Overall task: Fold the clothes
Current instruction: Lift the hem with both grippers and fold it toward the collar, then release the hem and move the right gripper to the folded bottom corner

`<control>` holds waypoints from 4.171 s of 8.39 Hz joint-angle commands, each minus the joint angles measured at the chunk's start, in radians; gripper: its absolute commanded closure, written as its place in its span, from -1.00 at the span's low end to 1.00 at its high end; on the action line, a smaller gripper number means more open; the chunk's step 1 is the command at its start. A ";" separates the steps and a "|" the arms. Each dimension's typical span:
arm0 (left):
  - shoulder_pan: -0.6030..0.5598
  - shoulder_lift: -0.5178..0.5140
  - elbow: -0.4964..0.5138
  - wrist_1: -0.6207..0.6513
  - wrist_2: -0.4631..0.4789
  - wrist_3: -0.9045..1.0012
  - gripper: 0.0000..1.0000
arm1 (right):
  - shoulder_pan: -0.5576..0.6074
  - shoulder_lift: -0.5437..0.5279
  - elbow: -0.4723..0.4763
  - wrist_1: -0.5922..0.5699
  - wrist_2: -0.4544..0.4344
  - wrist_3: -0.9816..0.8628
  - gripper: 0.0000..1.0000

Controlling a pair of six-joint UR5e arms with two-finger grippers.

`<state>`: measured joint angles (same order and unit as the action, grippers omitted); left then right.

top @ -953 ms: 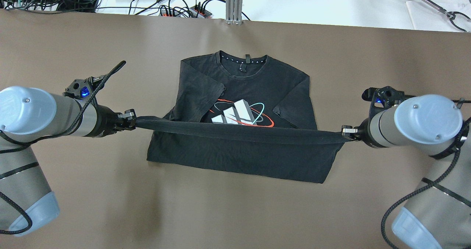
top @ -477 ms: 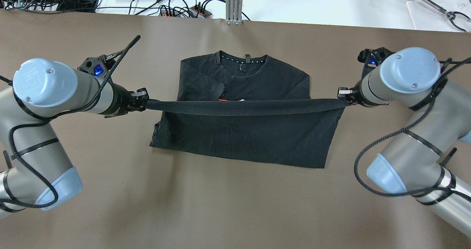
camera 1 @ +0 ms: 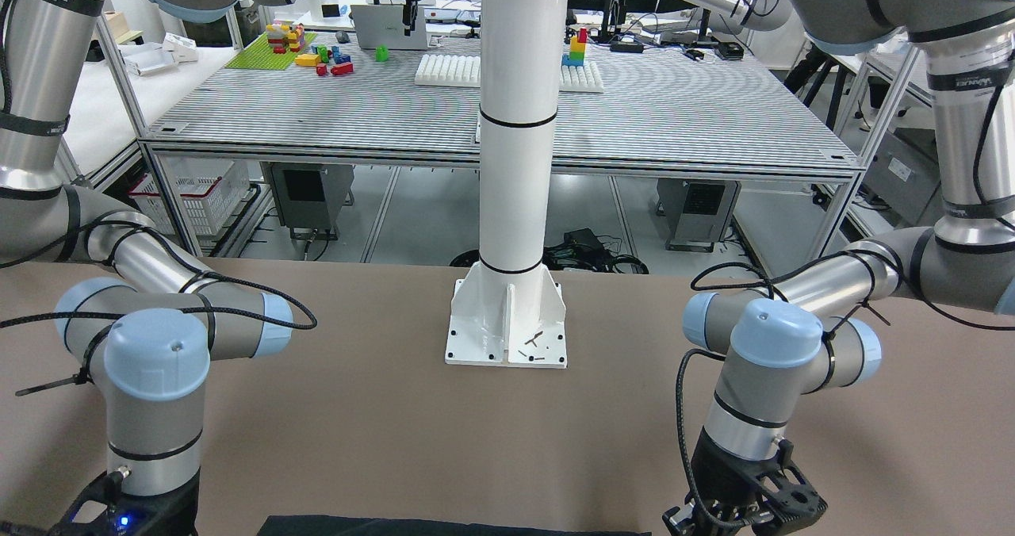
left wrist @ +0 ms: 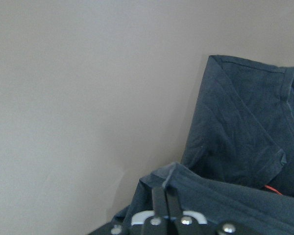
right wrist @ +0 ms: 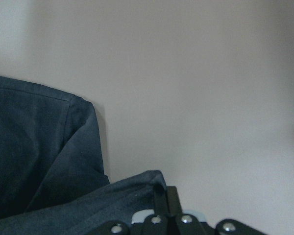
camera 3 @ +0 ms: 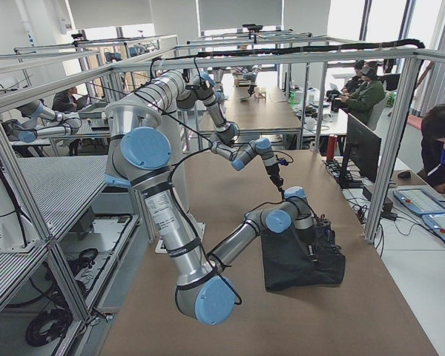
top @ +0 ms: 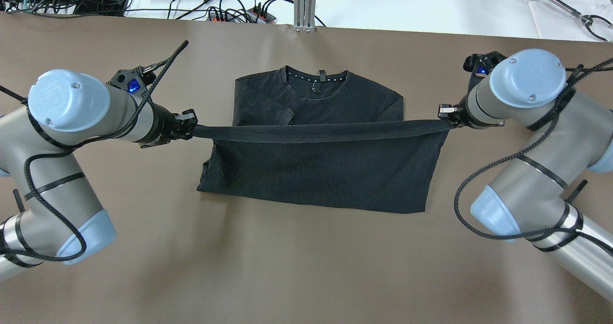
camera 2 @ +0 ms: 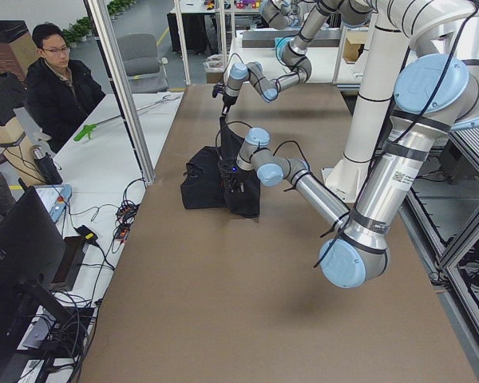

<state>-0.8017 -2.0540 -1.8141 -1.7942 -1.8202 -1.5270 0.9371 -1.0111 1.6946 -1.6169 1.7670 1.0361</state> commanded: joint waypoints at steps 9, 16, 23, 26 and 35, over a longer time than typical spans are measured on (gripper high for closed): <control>-0.091 -0.256 0.513 -0.235 -0.001 0.071 1.00 | 0.002 0.144 -0.374 0.255 -0.014 0.037 1.00; -0.096 -0.279 0.636 -0.327 0.010 0.084 -0.02 | -0.014 0.172 -0.404 0.258 -0.063 0.275 0.89; -0.099 -0.278 0.625 -0.329 0.013 0.077 -0.21 | -0.118 0.079 -0.212 0.270 -0.072 0.536 -0.17; -0.100 -0.276 0.619 -0.326 0.018 0.076 -0.24 | -0.204 -0.087 -0.018 0.281 -0.070 0.535 -0.17; -0.099 -0.270 0.588 -0.323 0.075 0.068 -0.27 | -0.294 -0.319 0.048 0.459 -0.081 0.593 -0.19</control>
<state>-0.8999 -2.3226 -1.2252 -2.1178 -1.7471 -1.4571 0.6633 -1.3111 1.7464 -1.1725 1.6881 1.6075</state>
